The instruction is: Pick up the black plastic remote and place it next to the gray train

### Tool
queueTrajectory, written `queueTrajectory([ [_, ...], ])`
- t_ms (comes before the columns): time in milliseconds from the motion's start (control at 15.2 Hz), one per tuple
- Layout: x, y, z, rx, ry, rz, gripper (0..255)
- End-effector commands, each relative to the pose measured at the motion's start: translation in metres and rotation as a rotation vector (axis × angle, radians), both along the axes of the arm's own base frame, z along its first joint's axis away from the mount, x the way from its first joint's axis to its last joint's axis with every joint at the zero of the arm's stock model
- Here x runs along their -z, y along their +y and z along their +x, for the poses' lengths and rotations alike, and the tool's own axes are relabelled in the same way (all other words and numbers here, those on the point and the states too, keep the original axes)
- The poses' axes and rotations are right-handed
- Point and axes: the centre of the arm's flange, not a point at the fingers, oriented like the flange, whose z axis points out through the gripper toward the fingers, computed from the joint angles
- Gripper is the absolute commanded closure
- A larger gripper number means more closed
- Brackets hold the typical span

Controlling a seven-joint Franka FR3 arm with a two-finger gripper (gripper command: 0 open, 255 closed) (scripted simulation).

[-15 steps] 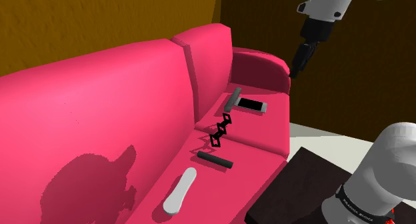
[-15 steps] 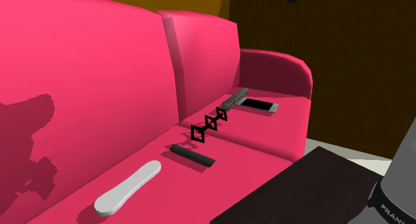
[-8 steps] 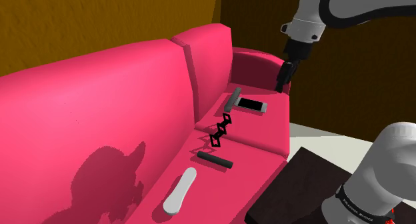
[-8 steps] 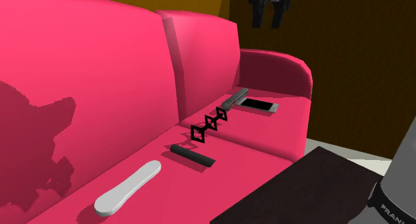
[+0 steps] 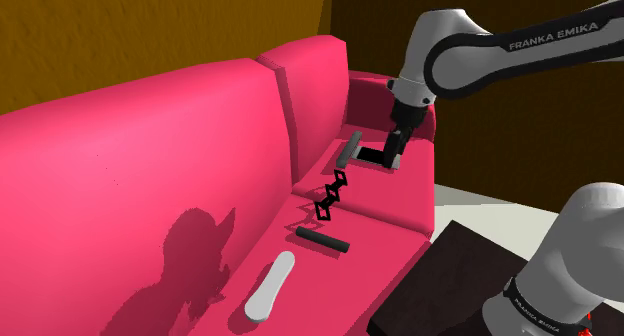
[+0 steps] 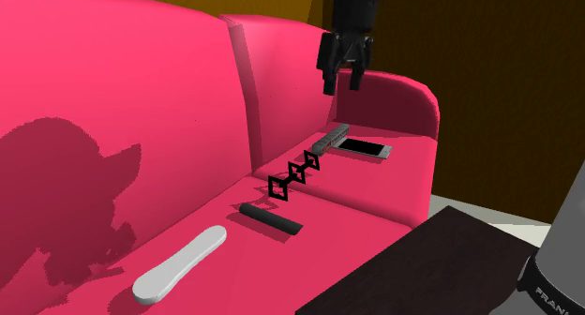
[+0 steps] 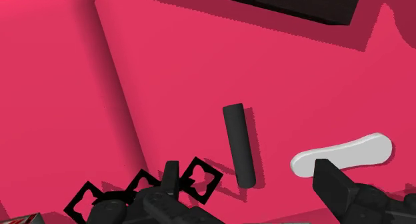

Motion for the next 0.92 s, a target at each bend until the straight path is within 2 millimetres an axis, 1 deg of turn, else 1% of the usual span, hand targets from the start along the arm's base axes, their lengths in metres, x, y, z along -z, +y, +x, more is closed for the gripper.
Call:
queueTrajectory([
  [0, 0.022, 0.005, 0.012, -0.011, 0.004, 0.003, 0],
  [858, 0.175, 0.045, 0.083, -0.085, 0.046, 0.019, 0],
])
